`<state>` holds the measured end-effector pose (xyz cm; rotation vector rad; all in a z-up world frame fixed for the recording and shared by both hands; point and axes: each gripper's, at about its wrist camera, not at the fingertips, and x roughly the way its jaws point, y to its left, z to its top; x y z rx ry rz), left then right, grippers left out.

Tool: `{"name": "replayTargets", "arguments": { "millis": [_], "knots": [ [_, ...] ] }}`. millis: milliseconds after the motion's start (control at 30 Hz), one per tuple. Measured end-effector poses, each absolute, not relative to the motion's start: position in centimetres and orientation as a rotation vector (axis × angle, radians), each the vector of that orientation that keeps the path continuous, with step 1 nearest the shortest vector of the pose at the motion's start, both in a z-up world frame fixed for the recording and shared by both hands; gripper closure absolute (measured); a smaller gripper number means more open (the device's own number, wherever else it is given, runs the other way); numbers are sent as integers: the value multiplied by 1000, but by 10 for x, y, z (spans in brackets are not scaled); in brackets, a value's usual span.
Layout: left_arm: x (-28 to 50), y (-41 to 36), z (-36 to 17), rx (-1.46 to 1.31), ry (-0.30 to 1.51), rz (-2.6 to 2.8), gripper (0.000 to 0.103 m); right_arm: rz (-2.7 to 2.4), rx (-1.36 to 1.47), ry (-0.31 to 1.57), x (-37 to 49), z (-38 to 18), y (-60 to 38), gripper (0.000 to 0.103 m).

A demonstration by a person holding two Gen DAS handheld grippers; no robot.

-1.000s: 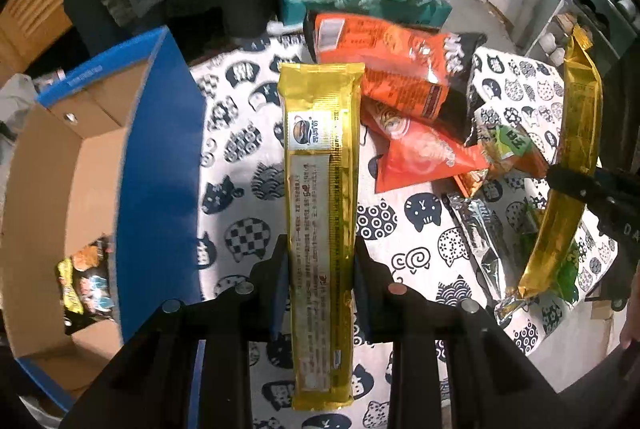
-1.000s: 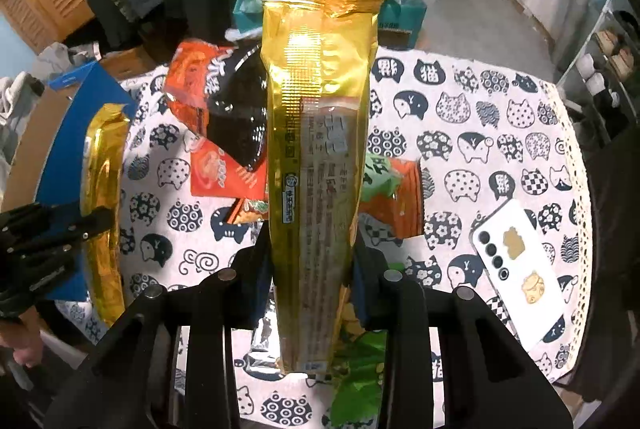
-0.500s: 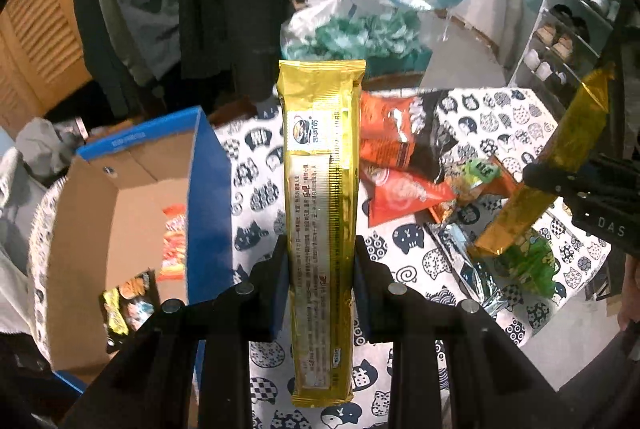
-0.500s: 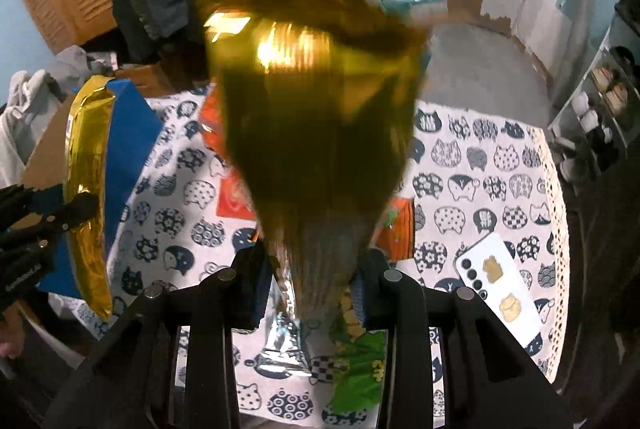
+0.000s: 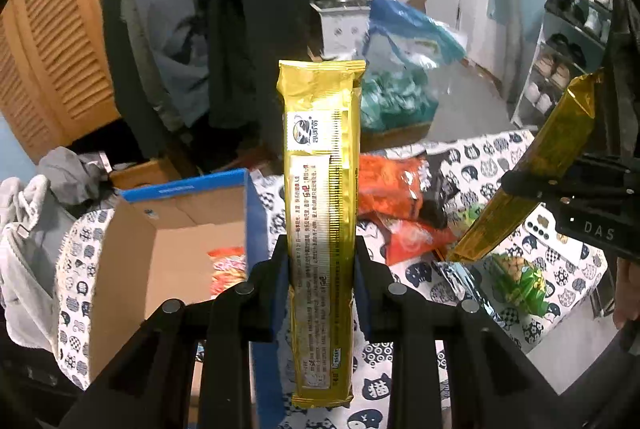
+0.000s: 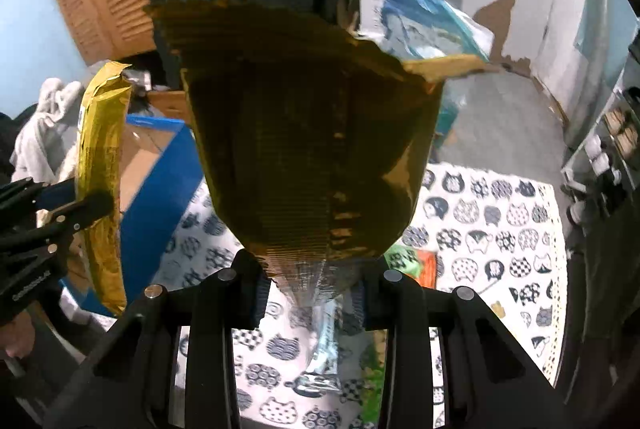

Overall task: Organize snacks
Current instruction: 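Lift both yellow wafer packs over the box and release them inside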

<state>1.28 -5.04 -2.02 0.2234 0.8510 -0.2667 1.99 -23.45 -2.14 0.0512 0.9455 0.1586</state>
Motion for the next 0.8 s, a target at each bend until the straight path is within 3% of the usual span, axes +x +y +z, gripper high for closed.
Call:
{"name": "replayTargets", "arguments": {
  "millis": [800],
  "knots": [
    [7,54,9,98,779,-139,74,361,7,878,40,21,-125,71]
  ]
}}
